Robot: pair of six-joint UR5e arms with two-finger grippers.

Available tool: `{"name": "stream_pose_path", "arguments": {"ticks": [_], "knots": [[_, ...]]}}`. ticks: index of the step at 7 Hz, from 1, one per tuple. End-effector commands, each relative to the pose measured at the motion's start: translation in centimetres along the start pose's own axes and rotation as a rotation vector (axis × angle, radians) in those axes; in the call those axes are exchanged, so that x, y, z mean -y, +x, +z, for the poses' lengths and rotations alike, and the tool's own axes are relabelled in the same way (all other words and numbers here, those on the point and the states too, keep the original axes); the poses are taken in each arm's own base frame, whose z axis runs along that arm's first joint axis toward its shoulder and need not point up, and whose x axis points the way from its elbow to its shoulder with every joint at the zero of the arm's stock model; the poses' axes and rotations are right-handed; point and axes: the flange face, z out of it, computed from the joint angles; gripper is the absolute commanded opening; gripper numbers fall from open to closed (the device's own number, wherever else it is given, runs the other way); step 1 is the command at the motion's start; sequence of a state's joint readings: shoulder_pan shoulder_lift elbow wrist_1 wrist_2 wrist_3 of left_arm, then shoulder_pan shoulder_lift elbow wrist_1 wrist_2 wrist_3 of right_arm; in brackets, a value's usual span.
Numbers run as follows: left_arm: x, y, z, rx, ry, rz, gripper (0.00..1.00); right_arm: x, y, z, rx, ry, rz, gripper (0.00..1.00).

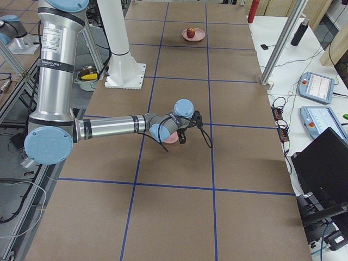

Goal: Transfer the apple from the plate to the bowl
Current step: 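Lower the right gripper onto the small pink bowl rim and grasp it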

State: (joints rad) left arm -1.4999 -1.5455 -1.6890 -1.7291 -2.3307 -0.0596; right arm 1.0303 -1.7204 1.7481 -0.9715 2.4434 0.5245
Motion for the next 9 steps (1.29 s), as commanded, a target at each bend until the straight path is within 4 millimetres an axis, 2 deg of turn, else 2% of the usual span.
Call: {"name": "stream_pose_path", "arguments": {"ticks": [1,2,3,4,6,7,8,9], "knots": [[0.2,0.3,-0.2,-0.002,0.005,0.006,0.99,-1.1,0.9,3.0,-0.024,-0.054,0.004,1.0],[0.4,0.3,-0.3,0.0,0.007,0.008,0.99,-1.3,0.6,3.8,-0.024,-0.07,-0.002,0.92],[0.5,0.4,-0.3,0.0,0.008,0.009,0.99,-1.5,0.8,4.1,-0.025,-0.078,0.001,0.4],[0.5,0.4,-0.3,0.0,0.008,0.009,0.99,-1.6,0.9,4.5,-0.028,-0.085,-0.002,0.0],[0.7,0.5,-0.4,0.001,0.012,0.012,0.99,-1.2,0.6,4.6,-0.029,-0.081,-0.003,0.0],[1.3,1.3,-0.3,-0.004,0.01,0.027,0.99,-1.0,0.2,4.4,-0.024,-0.079,-0.001,0.0],[2.4,2.4,-1.4,-0.004,0.03,0.039,0.99,-0.8,-0.6,3.6,-0.005,-0.07,0.011,0.0],[3.2,3.2,-1.6,-0.014,0.038,-0.081,0.99,0.1,-1.5,1.4,0.026,-0.038,0.093,0.0]]}}
